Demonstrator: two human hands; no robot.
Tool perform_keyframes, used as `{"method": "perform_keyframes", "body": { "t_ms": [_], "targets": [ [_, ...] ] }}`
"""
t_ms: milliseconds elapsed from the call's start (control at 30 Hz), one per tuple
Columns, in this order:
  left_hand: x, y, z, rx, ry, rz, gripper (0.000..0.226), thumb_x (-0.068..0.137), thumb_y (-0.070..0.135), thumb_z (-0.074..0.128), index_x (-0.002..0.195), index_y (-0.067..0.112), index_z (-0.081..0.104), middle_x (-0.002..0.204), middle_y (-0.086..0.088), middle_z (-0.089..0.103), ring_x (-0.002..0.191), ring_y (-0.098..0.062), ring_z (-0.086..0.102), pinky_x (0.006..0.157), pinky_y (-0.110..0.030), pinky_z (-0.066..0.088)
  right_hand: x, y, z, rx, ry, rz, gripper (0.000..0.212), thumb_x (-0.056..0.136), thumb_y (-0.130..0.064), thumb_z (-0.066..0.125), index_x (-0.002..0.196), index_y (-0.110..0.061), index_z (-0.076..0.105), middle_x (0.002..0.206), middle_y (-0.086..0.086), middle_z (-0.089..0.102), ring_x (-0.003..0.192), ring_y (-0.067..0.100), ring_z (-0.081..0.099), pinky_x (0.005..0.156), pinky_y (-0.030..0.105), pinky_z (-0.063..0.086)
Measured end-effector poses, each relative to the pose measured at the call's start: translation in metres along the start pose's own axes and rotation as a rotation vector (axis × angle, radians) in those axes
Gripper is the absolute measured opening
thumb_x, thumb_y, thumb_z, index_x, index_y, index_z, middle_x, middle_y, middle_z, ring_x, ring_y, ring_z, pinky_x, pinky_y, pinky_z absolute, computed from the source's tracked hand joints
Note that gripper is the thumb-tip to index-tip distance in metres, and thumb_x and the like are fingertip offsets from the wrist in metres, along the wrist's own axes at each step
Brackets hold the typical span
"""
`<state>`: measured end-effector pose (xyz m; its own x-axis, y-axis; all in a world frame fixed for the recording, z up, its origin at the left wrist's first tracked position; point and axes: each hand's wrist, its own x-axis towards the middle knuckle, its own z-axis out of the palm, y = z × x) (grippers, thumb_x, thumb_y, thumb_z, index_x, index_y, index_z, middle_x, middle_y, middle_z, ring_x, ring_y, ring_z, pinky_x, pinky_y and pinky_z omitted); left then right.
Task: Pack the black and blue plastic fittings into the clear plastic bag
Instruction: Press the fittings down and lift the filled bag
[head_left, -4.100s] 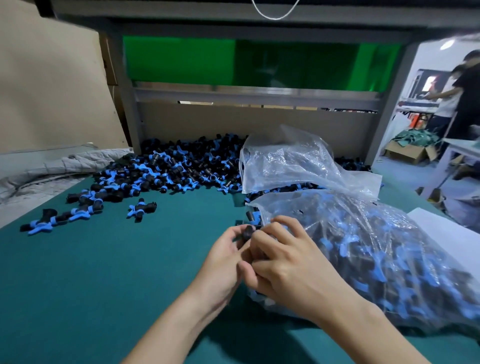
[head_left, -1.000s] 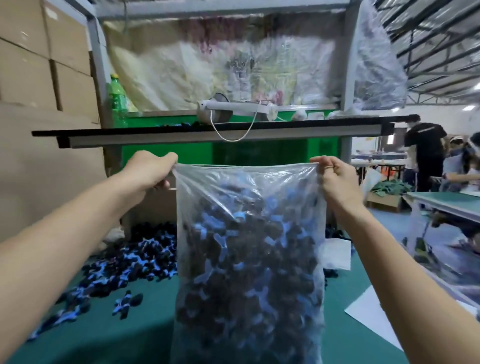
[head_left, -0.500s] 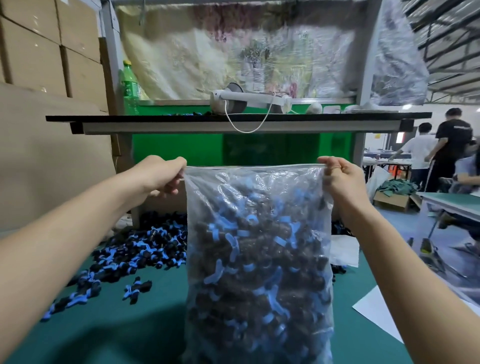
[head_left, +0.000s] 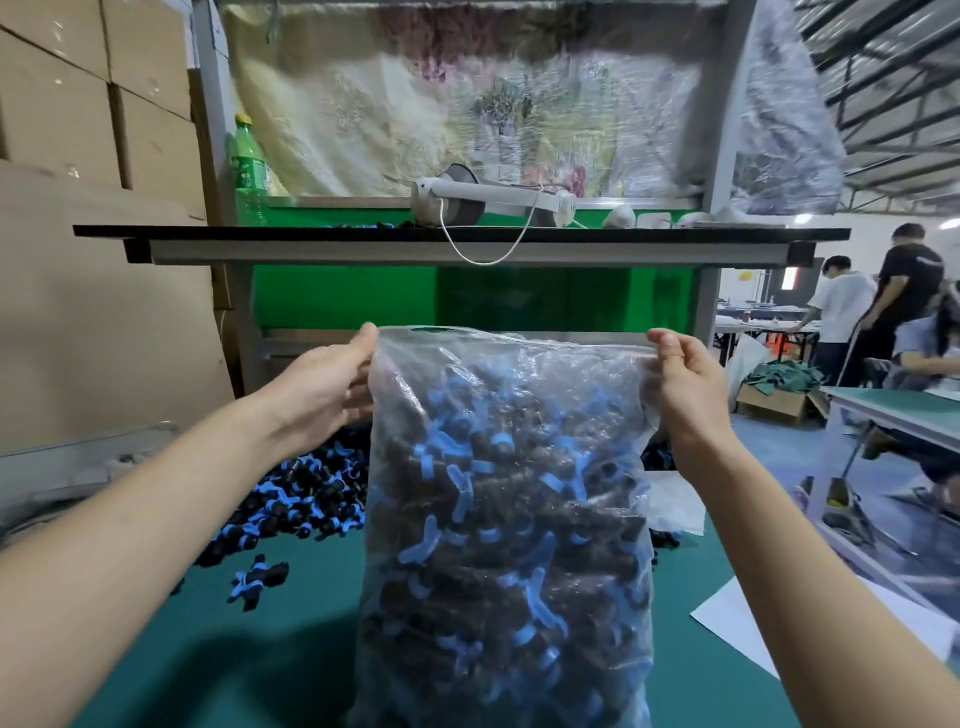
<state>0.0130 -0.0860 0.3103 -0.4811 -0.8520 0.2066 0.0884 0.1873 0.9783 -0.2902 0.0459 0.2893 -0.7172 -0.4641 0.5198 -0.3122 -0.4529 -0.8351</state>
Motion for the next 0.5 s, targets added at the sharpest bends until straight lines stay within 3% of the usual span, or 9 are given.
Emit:
{"method": "perform_keyframes", "body": {
  "t_ms": [67,200,300,333,400,433,500],
  "targets": [
    [0.0,-0.005,0.002,-0.013,0.04,-0.006,0.038,0.1,0.04,0.052,0.086,0.01,0.071,0.086,-0.007,0.072,0.079,-0.02,0.064,0.078,-0.034,0.051,-0.001,0.001,-0.001,-0.03,0.005,-0.014,0.025,0.106,-0.034,0.043,0.115,-0.018,0.061,0.09,-0.007,0.06,0.071,0.0,0.057,0.066,0.017,0.049],
    [0.005,-0.012,0.004,-0.104,0.135,-0.029,0.025,0.099,0.023,0.057,0.107,0.001,0.067,0.094,-0.014,0.068,0.081,-0.021,0.062,0.085,-0.037,0.052,-0.007,0.001,-0.004,-0.031,-0.029,-0.08,0.023,0.101,-0.036,0.053,0.116,-0.018,0.058,0.098,-0.016,0.059,0.069,-0.021,0.057,0.058,0.0,0.043],
    [0.01,-0.015,0.0,-0.094,0.186,0.08,0.01,0.098,0.017,0.059,0.096,0.009,0.066,0.081,-0.007,0.067,0.066,-0.016,0.06,0.061,-0.029,0.052,-0.012,0.003,-0.005,-0.004,-0.114,-0.043,0.035,0.096,-0.041,0.059,0.121,-0.017,0.058,0.106,-0.009,0.064,0.09,-0.006,0.065,0.071,0.011,0.051],
    [0.012,-0.014,-0.001,-0.059,0.203,0.117,0.007,0.097,0.015,0.059,0.094,0.011,0.064,0.08,-0.005,0.066,0.063,-0.014,0.06,0.054,-0.026,0.05,-0.013,0.007,-0.005,0.02,-0.154,0.01,0.035,0.094,-0.044,0.06,0.113,-0.014,0.061,0.1,-0.002,0.066,0.086,0.006,0.068,0.07,0.019,0.053],
    [0.015,-0.015,-0.005,0.027,0.24,0.167,0.004,0.096,0.013,0.061,0.094,0.014,0.064,0.084,-0.003,0.065,0.064,-0.012,0.06,0.052,-0.023,0.049,-0.017,0.013,-0.003,-0.012,-0.177,0.095,0.045,0.092,-0.053,0.057,0.08,-0.01,0.058,0.07,0.006,0.058,0.058,0.014,0.059,0.058,0.026,0.046],
    [0.018,-0.016,-0.006,0.062,0.261,0.186,0.005,0.096,0.013,0.061,0.093,0.015,0.064,0.086,-0.003,0.065,0.068,-0.012,0.06,0.055,-0.024,0.05,-0.018,0.014,-0.003,-0.04,-0.161,0.124,0.052,0.093,-0.056,0.055,0.069,-0.01,0.052,0.06,0.007,0.05,0.048,0.013,0.05,0.052,0.025,0.041],
    [0.023,-0.015,-0.007,0.113,0.321,0.226,0.008,0.095,0.011,0.063,0.091,0.018,0.066,0.092,-0.003,0.065,0.08,-0.015,0.061,0.07,-0.029,0.052,-0.015,0.014,0.002,0.002,-0.126,0.154,0.054,0.097,-0.052,0.053,0.068,-0.006,0.05,0.055,0.008,0.044,0.043,0.013,0.043,0.046,0.022,0.037]
  ]
}}
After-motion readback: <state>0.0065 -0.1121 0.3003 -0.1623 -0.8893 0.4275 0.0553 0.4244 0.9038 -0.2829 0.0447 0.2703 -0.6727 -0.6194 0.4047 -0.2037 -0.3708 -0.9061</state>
